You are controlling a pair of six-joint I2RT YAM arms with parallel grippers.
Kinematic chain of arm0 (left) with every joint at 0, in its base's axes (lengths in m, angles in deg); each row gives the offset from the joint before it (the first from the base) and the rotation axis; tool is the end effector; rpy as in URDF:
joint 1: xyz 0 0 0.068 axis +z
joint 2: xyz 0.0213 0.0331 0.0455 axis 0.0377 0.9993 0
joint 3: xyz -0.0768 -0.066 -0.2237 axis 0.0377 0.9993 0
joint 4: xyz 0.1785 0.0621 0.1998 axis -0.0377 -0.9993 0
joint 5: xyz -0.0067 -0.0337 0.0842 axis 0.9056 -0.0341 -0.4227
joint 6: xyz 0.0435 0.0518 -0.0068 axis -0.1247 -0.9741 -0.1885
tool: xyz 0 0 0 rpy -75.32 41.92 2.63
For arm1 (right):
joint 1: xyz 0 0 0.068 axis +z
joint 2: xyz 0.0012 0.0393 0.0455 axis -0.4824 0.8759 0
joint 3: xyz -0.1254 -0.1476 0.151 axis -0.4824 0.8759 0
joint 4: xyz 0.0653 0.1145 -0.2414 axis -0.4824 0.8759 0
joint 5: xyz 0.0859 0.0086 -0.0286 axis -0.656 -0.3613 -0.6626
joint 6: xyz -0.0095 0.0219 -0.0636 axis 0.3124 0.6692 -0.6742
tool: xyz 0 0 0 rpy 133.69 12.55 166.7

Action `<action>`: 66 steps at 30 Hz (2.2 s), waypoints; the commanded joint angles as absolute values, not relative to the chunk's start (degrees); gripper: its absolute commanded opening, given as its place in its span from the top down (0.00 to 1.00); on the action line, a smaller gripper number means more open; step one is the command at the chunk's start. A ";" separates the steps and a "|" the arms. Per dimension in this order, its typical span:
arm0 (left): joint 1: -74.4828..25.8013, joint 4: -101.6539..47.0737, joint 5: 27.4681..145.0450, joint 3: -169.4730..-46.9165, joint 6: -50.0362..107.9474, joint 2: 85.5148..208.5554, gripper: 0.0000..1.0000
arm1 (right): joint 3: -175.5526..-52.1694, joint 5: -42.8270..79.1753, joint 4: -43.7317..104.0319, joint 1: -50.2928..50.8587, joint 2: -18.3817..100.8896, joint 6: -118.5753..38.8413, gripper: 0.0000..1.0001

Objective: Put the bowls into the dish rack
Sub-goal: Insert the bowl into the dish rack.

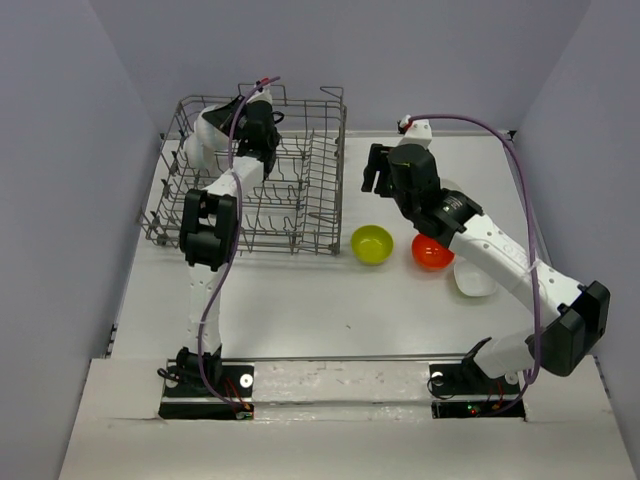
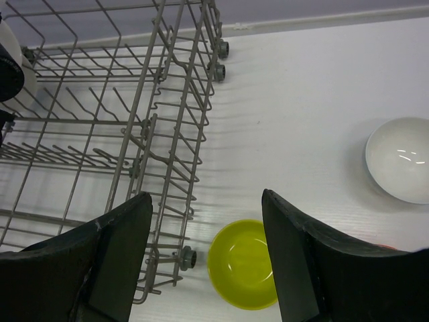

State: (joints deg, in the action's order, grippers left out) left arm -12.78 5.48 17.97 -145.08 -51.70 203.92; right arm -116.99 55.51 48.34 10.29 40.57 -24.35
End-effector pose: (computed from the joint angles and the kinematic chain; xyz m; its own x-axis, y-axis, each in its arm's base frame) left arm 0.5338 -0.0936 0.2611 -0.5758 0.6366 -0.5130 -0.4288 0.2991 0.8525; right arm 0.2929 0.2034 0.3562 -0.3218 0.1637 -0.9325 -0.0711 0.9780 0.1962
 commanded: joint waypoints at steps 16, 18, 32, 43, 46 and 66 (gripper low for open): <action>-14.36 29.23 17.00 -139.56 -67.96 205.93 1.00 | -115.48 55.61 45.11 10.97 36.20 -24.45 0.28; -14.63 30.19 17.26 -139.30 -68.75 206.01 1.00 | -115.39 55.35 45.11 10.97 35.94 -24.36 0.28; -16.39 36.08 17.79 -137.89 -73.15 208.21 1.00 | -113.99 54.47 44.76 10.97 34.88 -24.09 0.28; -16.82 36.17 18.14 -137.19 -74.12 208.65 1.00 | -113.64 54.38 44.41 10.97 34.71 -24.01 0.28; -17.26 34.60 18.58 -136.66 -74.03 208.56 1.00 | -113.55 54.47 44.41 10.97 34.62 -24.09 0.28; -17.97 24.49 20.25 -136.92 -67.79 209.44 1.00 | -113.64 54.20 44.32 10.97 34.97 -24.01 0.28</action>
